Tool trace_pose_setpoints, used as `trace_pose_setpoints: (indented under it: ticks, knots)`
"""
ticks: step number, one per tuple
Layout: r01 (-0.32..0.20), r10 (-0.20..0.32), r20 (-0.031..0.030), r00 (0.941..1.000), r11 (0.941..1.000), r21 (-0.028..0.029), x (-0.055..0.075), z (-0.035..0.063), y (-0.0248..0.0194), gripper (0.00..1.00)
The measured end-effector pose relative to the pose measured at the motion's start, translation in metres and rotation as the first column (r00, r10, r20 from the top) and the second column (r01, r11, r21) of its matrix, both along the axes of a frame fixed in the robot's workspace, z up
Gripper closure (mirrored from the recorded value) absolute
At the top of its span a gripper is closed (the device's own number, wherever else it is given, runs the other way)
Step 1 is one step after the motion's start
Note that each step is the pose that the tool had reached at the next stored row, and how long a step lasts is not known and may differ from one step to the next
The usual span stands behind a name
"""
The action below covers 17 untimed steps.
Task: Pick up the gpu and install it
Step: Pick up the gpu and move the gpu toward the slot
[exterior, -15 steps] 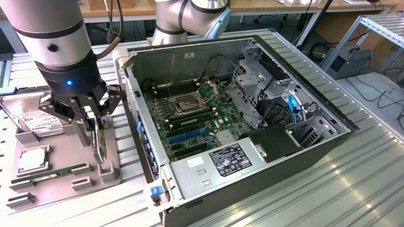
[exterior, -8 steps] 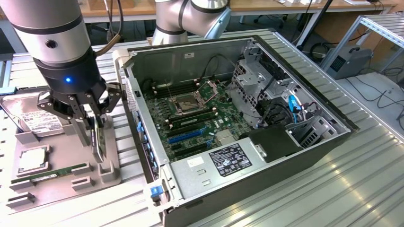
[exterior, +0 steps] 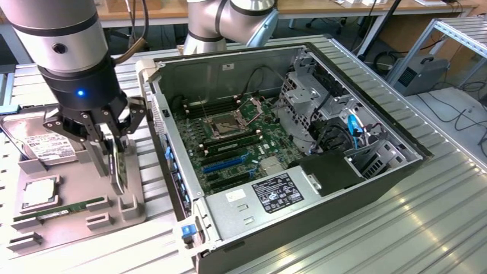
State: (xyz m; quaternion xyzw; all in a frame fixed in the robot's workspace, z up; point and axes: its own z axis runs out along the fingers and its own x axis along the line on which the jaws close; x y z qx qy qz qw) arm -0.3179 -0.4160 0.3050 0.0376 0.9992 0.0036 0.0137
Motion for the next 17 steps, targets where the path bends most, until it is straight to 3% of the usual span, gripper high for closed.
trace_pose_setpoints:
  ticks: [17]
  knots:
    - [0.0, 0.0, 0.0, 1.0, 1.0, 0.0, 0.0, 0.0136, 0.0, 0.73]
